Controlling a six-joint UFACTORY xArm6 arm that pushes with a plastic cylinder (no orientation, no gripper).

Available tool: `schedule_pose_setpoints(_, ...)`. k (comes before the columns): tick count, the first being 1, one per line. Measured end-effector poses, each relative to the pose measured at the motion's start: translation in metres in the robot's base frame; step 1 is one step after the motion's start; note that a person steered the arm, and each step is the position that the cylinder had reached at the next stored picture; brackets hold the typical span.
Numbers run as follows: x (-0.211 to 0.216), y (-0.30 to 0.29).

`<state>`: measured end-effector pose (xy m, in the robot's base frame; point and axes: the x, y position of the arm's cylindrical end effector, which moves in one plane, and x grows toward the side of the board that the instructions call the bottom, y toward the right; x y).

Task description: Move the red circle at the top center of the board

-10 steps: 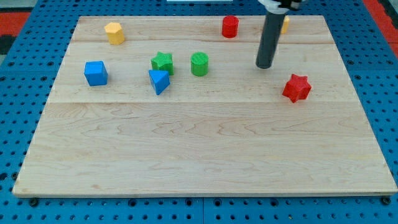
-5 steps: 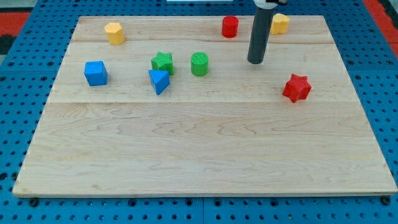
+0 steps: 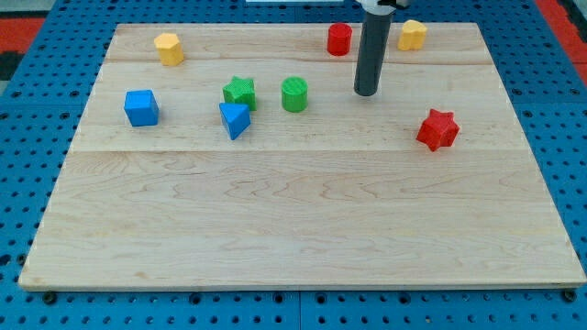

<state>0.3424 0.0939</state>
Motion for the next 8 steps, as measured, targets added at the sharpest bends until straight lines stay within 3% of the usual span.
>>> schedule_pose_setpoints(3,0.043,-0.002)
schedule_pose_setpoints(4,0.031,-0.002)
schedule_pose_setpoints(7,-0.102,0.019)
schedule_pose_setpoints(8,-0.137,0.051)
